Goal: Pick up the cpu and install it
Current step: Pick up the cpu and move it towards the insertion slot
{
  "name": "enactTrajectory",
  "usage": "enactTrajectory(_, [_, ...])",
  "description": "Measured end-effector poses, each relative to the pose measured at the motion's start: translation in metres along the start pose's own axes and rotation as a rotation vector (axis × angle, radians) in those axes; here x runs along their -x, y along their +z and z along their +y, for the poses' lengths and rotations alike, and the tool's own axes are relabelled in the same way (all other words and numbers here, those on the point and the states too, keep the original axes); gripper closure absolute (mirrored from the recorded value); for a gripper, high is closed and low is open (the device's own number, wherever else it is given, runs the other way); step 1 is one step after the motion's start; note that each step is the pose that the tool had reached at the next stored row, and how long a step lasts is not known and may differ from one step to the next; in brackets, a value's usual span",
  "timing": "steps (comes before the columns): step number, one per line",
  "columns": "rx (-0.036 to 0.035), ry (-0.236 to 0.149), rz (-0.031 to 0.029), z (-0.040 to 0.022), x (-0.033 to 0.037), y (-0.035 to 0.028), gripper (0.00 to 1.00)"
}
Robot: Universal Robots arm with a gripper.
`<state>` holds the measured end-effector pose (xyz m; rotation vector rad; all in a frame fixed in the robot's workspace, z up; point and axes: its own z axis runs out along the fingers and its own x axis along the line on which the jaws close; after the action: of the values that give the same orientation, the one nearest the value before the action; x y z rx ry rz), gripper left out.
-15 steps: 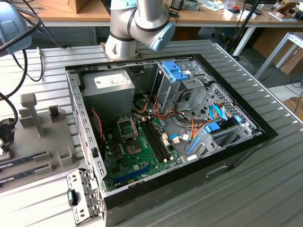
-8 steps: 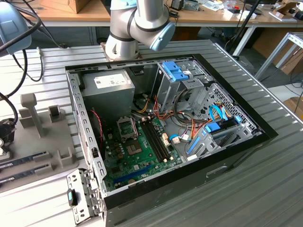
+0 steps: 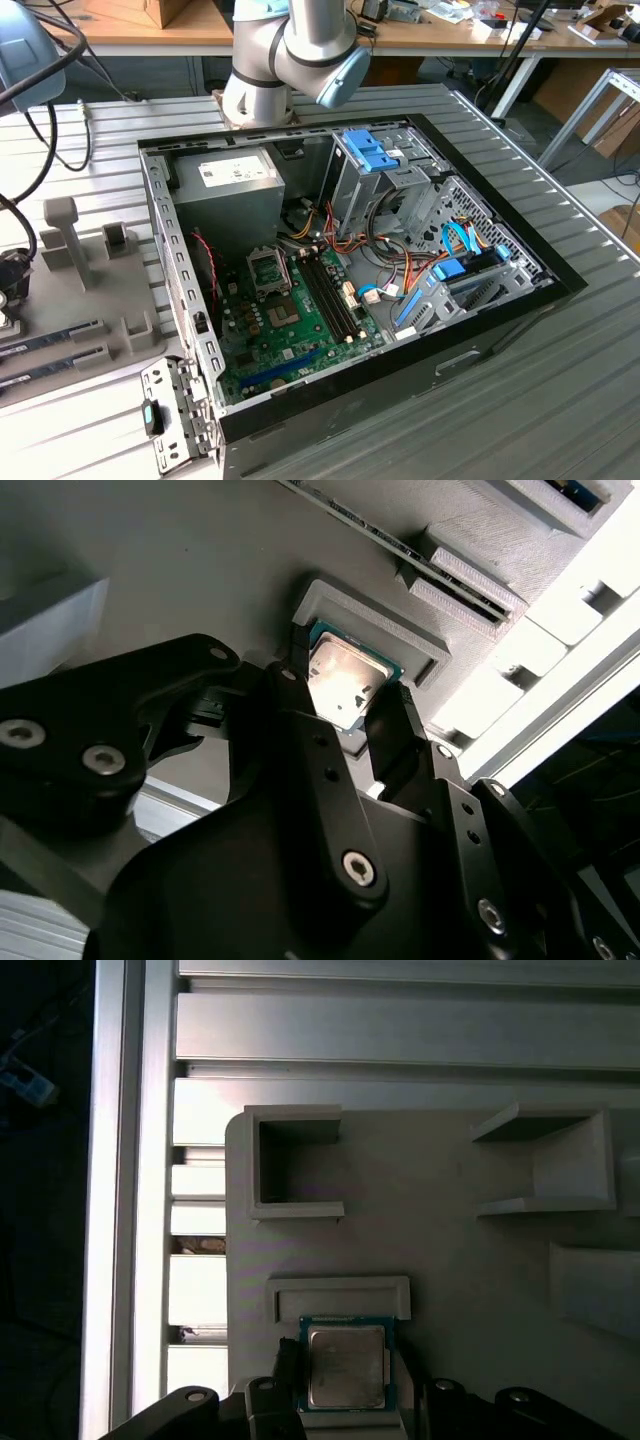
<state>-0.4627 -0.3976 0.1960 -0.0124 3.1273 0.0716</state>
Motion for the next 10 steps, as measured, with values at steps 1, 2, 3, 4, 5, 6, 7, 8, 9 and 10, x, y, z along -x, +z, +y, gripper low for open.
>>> enactTrajectory(1, [0.0001, 0.0, 0.0, 0.0, 0.0, -0.0005, 0.53])
enactTrajectory(2, [0.0004, 0.0, 0.0001, 0.0001, 0.0, -0.0011, 0.53])
enactTrajectory(3, [0.0009, 0.0, 0.0002, 0.0001, 0.0, -0.0022, 0.53])
enactTrajectory(4, [0.0017, 0.0, 0.0001, 0.0001, 0.0, -0.0036, 0.53])
enactTrajectory(5, [0.0027, 0.0, 0.0001, 0.0003, 0.0, -0.0057, 0.53])
enactTrajectory(6, [0.0034, 0.0, 0.0001, 0.0003, 0.0001, -0.0071, 0.53])
enactTrajectory(7, [0.0041, 0.0, 0.0, 0.0004, 0.0001, -0.0081, 0.53])
enactTrajectory(8, [0.0047, 0.0, 0.0, 0.0004, 0.0001, -0.0088, 0.53])
enactTrajectory(9, [0.0058, 0.0, 0.0, 0.0005, 0.0001, -0.0101, 0.53])
enactTrajectory(10, [0.0066, 0.0, -0.0001, 0.0005, 0.0002, -0.0108, 0.53])
